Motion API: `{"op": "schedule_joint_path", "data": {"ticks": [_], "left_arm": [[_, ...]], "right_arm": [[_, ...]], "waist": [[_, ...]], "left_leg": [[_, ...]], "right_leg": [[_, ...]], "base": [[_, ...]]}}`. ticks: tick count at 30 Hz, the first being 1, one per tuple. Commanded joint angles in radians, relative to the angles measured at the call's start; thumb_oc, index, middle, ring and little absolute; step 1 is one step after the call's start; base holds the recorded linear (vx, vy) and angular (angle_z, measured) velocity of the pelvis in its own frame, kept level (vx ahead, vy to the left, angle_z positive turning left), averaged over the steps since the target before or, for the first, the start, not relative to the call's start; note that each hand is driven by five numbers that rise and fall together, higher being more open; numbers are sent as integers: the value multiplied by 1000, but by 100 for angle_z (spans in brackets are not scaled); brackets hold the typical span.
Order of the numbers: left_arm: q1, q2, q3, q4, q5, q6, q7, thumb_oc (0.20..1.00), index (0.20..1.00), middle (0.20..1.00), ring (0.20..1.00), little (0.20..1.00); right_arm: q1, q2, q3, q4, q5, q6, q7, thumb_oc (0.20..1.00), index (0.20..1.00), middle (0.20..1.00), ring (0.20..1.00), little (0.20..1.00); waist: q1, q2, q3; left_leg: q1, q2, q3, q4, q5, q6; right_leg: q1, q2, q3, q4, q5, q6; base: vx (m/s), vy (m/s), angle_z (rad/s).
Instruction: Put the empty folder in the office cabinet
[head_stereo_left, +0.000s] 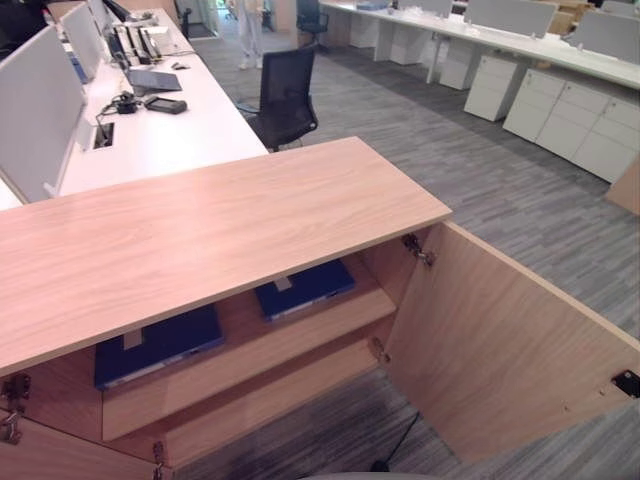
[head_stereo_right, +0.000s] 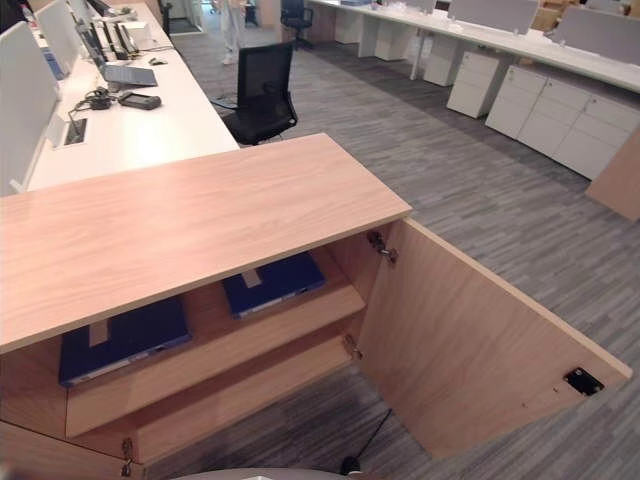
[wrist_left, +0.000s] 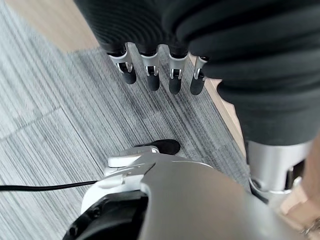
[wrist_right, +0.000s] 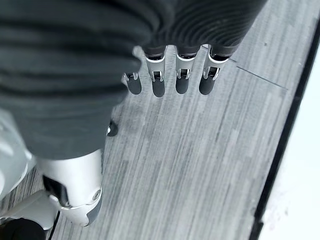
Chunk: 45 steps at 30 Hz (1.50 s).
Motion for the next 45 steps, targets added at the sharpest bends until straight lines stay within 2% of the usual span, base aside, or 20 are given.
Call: {"op": "schedule_joint_path", "data": {"ticks": [1,5,8,10,13,15,16,22,23,27,28,31,32,33,34,35,36,38,39,45], "left_arm": [[-64,25,33,58,65,1,8,1000,1000,1000,1000,1000],[-52,46,48,58,72,-1,5,1000,1000,1000,1000,1000],[-55,52,47,62,68,-4,14,1000,1000,1000,1000,1000],[-54,58,45,72,68,-8,21,1000,1000,1000,1000,1000],[-53,63,50,79,63,-11,22,1000,1000,1000,1000,1000],[-49,71,73,80,41,-11,24,1000,1000,1000,1000,1000],[-33,72,114,73,-18,-13,36,1000,1000,1000,1000,1000],[-37,52,116,80,-45,-19,40,1000,1000,1000,1000,1000],[-35,44,112,79,-49,-21,40,1000,1000,1000,1000,1000],[-28,39,119,74,-64,-31,38,1000,1000,1000,1000,1000],[-1,141,141,76,-61,-30,-24,1000,1000,1000,1000,1000],[-6,208,164,96,-50,-35,-11,1000,1000,1000,1000,1000],[-16,258,164,109,-14,-35,-7,1000,1000,1000,1000,1000],[-23,261,172,108,-7,-36,12,1000,1000,1000,1000,1000],[-23,261,172,108,-7,-36,12,1000,1000,1000,1000,1000],[-24,258,177,114,-14,-40,17,1000,1000,1000,1000,1000],[-23,261,186,121,-20,-37,19,1000,1000,1000,1000,1000],[-14,287,200,131,-9,-31,12,1000,1000,1000,1000,1000],[-5,296,203,131,4,-31,8,1000,1000,1000,1000,1000],[5,374,239,150,47,-30,12,1000,1000,1000,1000,1000]], "right_arm": [[-74,-1,-18,20,91,8,-26,1000,1000,1000,1000,1000],[-43,-3,-99,72,130,13,-38,1000,1000,1000,1000,1000],[-40,-9,-174,103,184,18,-62,1000,1000,1000,1000,1000],[-50,-12,-214,113,230,17,-85,1000,1000,1000,1000,1000],[-65,-20,-224,119,235,14,-98,1000,1000,1000,1000,1000],[-87,-24,-223,123,240,10,-116,1000,1000,1000,1000,1000],[-97,-42,-210,124,242,4,-124,1000,1000,1000,1000,1000],[-123,-81,-207,113,274,-15,-157,1000,1000,1000,1000,1000],[-141,-102,-200,99,291,-27,-174,1000,1000,1000,1000,1000],[-182,-167,-193,-7,331,-64,-209,1000,1000,1000,1000,1000],[-190,-217,-192,-86,327,-81,-207,1000,1000,1000,1000,1000],[-203,-236,-188,-105,324,-82,-208,1000,1000,1000,1000,1000],[-222,-260,-175,-232,307,-92,-224,1000,1000,1000,1000,1000],[-244,-277,-168,-334,307,-105,-243,1000,1000,1000,1000,1000],[-244,-277,-169,-335,307,-105,-242,1000,1000,1000,1000,1000],[-256,-282,-168,-378,317,-112,-252,1000,1000,1000,1000,1000],[-260,-289,-172,-429,317,-115,-258,1000,1000,1000,1000,1000],[-264,-307,-178,-503,298,-107,-265,1000,1000,1000,1000,1000],[-265,-306,-181,-538,296,-110,-263,1000,1000,1000,1000,1000],[-246,-312,-187,-682,300,-133,-251,1000,1000,1000,1000,1000]], "waist": [[30,6,71],[30,-5,53],[17,-22,25],[7,-41,0],[13,-57,-14],[24,-68,-19],[24,-65,-25],[8,-52,-30],[1,-45,-33],[-18,-38,-30],[-17,-34,-24],[-19,-31,-20],[-17,-34,-3],[-5,-43,19],[-7,-44,17],[-1,-53,24],[2,-56,32],[-5,-53,32],[1,-47,31],[3,-28,0]], "left_leg": [[56,32,40,-27,-101,-40],[69,36,61,-27,-109,-34],[53,31,73,-23,-99,-34],[54,42,82,-22,-98,-46],[57,49,95,-21,-98,-58],[73,84,115,-21,-94,-81],[84,148,133,-22,-72,-115],[81,222,142,-23,-39,-151],[86,255,151,-26,-21,-167],[98,322,184,-20,10,-198],[91,346,187,-5,26,-207],[82,354,184,11,35,-209],[50,356,162,85,40,-202],[10,296,74,163,-11,-175],[5,295,72,164,-10,-174],[-19,246,31,191,-56,-156],[-34,218,24,202,-85,-145],[-31,218,79,196,-94,-138],[-20,209,78,187,-105,-130],[39,206,70,58,-63,-147]], "right_leg": [[43,-132,-252,-8,20,65],[93,-202,-202,9,41,85],[112,-259,-141,-18,121,101],[131,-263,-61,-58,159,122],[152,-258,-68,-105,163,141],[169,-219,-84,-148,115,138],[164,-163,-64,-152,73,111],[160,-84,-48,-152,18,75],[160,-47,-40,-152,-5,59],[166,21,-25,-152,-45,29],[170,46,-26,-152,-62,19],[173,53,-31,-152,-66,14],[177,59,-35,-152,-75,2],[178,57,-28,-152,-76,-7],[175,56,-30,-152,-75,-6],[176,50,-31,-152,-75,-9],[181,51,-36,-152,-76,-8],[184,55,-43,-152,-72,-13],[187,59,-33,-152,-74,-15],[198,50,-50,-152,-72,-4]], "base": [[-43,-37,-124],[-22,-84,-92],[5,-190,-18],[80,-249,-3],[73,-208,-17],[101,-414,-32],[109,-477,-33],[57,-281,-19],[67,-296,-20],[73,-309,-21],[49,-231,-25],[15,-135,-17],[-44,-166,-6],[-46,-165,-4],[-62,-88,-12],[-50,-44,-25],[-61,-53,-27],[-17,-2,1],[26,28,20],[53,44,5]]}}
